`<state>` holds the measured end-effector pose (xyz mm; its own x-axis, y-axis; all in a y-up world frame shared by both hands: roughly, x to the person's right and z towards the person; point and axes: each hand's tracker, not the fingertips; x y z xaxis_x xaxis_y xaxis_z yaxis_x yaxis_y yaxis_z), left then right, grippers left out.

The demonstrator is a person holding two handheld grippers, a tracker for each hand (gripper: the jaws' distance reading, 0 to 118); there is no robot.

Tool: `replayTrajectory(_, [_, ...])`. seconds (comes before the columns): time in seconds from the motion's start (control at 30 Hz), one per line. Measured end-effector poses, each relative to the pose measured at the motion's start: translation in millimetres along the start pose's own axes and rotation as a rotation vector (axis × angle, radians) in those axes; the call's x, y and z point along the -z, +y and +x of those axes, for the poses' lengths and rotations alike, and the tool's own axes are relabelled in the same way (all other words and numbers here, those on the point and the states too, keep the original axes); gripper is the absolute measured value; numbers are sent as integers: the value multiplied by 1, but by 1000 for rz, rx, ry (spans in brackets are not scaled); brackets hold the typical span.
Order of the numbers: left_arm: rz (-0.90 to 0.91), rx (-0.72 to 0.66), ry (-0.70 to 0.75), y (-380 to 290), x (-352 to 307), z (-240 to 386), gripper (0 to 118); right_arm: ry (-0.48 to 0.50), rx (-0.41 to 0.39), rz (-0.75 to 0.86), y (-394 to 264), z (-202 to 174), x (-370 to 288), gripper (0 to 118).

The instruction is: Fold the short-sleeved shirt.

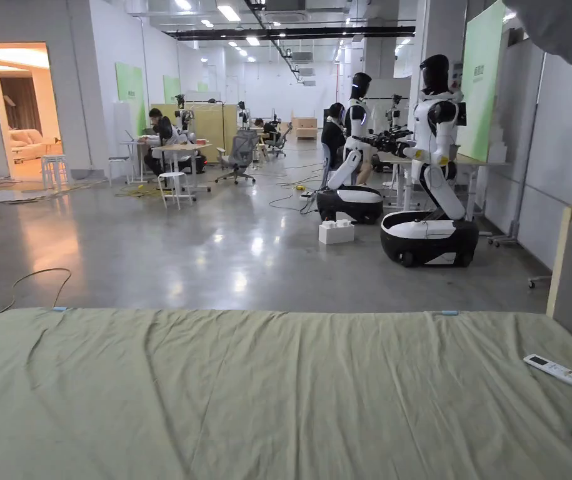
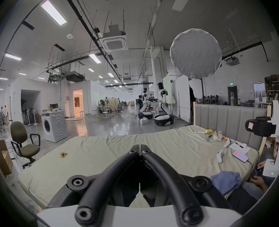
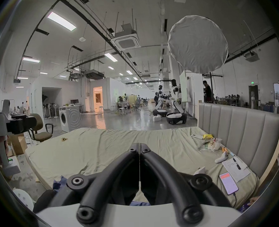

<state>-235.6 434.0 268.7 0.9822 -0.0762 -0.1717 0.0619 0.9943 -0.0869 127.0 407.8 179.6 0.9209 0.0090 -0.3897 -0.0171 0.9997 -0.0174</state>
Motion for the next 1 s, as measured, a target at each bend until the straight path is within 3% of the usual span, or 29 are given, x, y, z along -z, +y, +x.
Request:
replayTrajectory(0.13, [47,-38,-11,6,-6,-3,0,3,-10,-17,0,0,2,1])
replayTrajectory(0.23, [28,-1,-9,6,-4,-1,0,15,17,-21,0,-1,3,1])
replayTrajectory(0.47, [-28,-62,-45,-1,4,-10,0,7,6,-35,-2,-1,4,1])
replayTrajectory(0.7, [-192,-254,-99,-44,34,-66,0,-4,87,-109,-24,7,8,1])
replayTrajectory(0.8, [-331,-453,-53,-85,57,-110,22,6,165,-150,-34,14,8,1])
replayTrajectory(0.87, [-425,-551,-16,-119,74,-135,68,25,233,-198,-41,19,8,1])
replayTrajectory(0.93, [-549,-625,-6,-155,94,-154,98,51,300,-241,-48,23,10,1])
replayTrajectory(1.0, [-575,-654,-20,-179,103,-152,98,51,328,-269,-53,25,12,1])
